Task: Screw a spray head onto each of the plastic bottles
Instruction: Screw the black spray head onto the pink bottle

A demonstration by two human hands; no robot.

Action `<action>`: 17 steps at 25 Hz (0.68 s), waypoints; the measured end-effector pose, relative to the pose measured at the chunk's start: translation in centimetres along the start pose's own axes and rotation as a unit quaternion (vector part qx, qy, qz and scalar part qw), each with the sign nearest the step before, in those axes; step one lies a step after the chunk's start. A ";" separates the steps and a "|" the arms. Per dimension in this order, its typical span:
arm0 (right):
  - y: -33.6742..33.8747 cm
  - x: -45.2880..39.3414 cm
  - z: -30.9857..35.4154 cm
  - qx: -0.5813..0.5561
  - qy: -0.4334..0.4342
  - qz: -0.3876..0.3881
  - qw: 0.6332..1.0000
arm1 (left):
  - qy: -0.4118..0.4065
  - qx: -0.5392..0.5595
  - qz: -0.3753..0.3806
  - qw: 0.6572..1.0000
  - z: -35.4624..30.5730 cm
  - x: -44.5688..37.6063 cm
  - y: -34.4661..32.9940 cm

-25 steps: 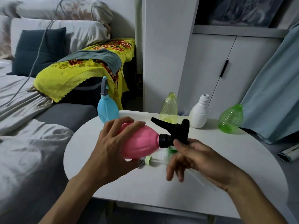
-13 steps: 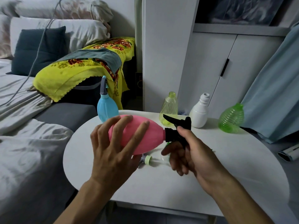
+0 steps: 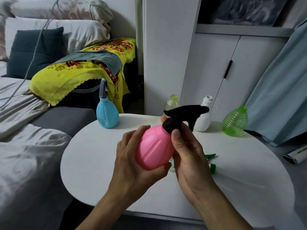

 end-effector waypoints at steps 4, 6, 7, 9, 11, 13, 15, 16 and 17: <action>-0.2 0.1 -0.1 -0.063 -0.016 -0.032 0.997 | 0.006 0.011 0.007 1.000 0.0 0.1 0.0; -0.4 0.2 -0.2 -0.074 -0.025 -0.039 0.996 | 0.011 0.021 0.008 1.000 -0.1 0.1 0.1; -0.4 0.2 -0.2 -0.074 -0.025 -0.042 0.996 | 0.016 0.032 0.011 0.999 -0.3 0.1 0.1; -0.3 0.4 -0.1 -0.079 -0.021 -0.059 0.995 | 0.026 0.055 0.025 0.998 -0.5 0.1 -0.1; 0.2 0.3 0.0 -0.079 -0.013 -0.086 0.993 | 0.041 0.077 0.053 0.995 -0.7 0.0 -0.4; 0.6 0.0 0.1 -0.050 0.006 -0.108 0.993 | 0.068 0.095 0.088 0.989 -0.4 0.0 -0.7; 0.9 -0.2 -0.2 -0.009 -0.003 -0.142 0.990 | 0.105 0.100 0.120 0.982 0.0 0.3 -1.2; 1.0 -0.3 -0.5 0.008 -0.013 -0.158 0.987 | 0.122 0.102 0.133 0.978 0.3 0.5 -1.5; 1.1 -0.3 -0.8 0.022 -0.021 -0.169 0.985 | 0.135 0.101 0.141 0.975 0.5 0.7 -1.7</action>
Point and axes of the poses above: each hand's wrist, its own x-axis away from the middle knuckle, its own y-axis out of the back of the hand, z = x × y, the point moved 5 cm from there along -x, towards the middle knuckle, and after that the axes turned 9 degrees about -z, right-handed, at the moved point
